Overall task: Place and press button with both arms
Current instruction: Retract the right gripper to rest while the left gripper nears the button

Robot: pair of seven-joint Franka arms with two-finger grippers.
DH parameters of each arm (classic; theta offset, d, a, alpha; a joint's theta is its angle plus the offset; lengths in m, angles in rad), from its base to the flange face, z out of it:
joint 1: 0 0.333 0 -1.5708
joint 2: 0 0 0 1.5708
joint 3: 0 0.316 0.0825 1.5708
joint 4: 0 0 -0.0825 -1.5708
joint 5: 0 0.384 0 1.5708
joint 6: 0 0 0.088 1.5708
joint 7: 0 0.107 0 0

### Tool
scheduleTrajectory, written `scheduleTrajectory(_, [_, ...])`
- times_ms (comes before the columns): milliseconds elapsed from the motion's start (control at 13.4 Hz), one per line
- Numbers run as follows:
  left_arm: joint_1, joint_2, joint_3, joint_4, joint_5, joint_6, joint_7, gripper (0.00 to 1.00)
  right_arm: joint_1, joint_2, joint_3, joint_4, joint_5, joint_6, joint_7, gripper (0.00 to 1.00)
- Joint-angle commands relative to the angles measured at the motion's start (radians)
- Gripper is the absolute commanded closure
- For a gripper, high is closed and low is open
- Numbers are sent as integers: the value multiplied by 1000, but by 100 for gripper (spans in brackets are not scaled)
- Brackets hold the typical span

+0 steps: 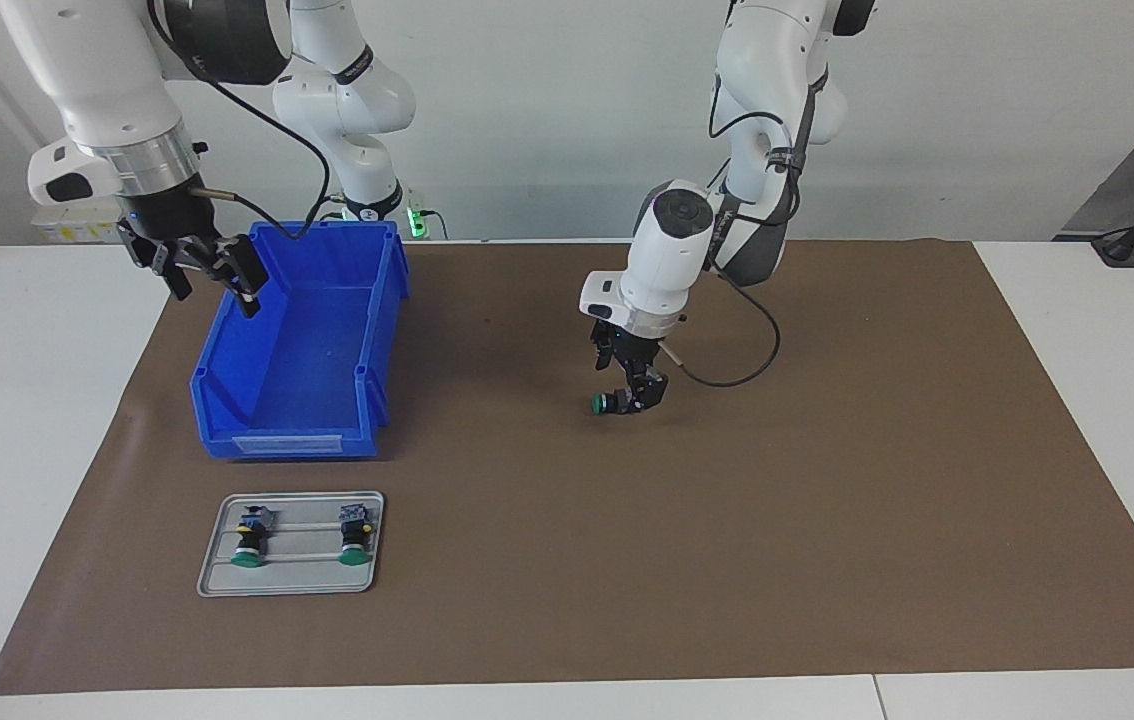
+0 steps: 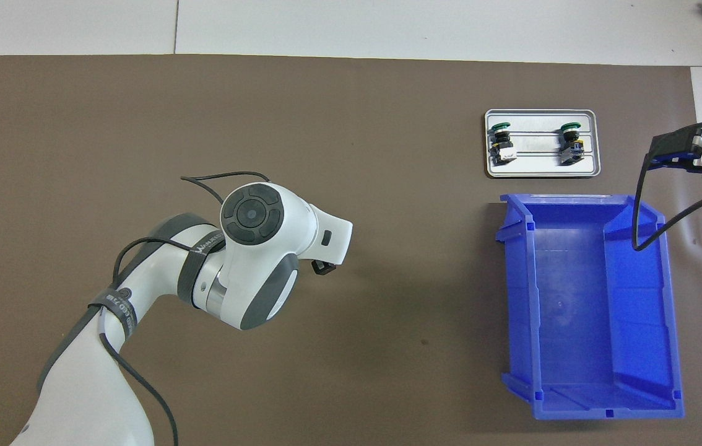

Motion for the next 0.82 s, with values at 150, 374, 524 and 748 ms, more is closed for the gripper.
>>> scheduleTrajectory(150, [-36,11,16,-1,-14,13,54,7,5,6,16,71,9,-114,-28,2])
scheduleTrajectory(374, [-60,34,16,-7,-14,31,68,8,14,-16,20,34,10,-144,-28,0])
scheduleTrajectory(524, [-70,40,16,-33,-14,80,67,8,14,-25,22,20,12,-167,-31,0])
scheduleTrajectory(748, [-73,45,16,-47,-14,106,68,8,23,-33,22,17,13,-215,-62,0])
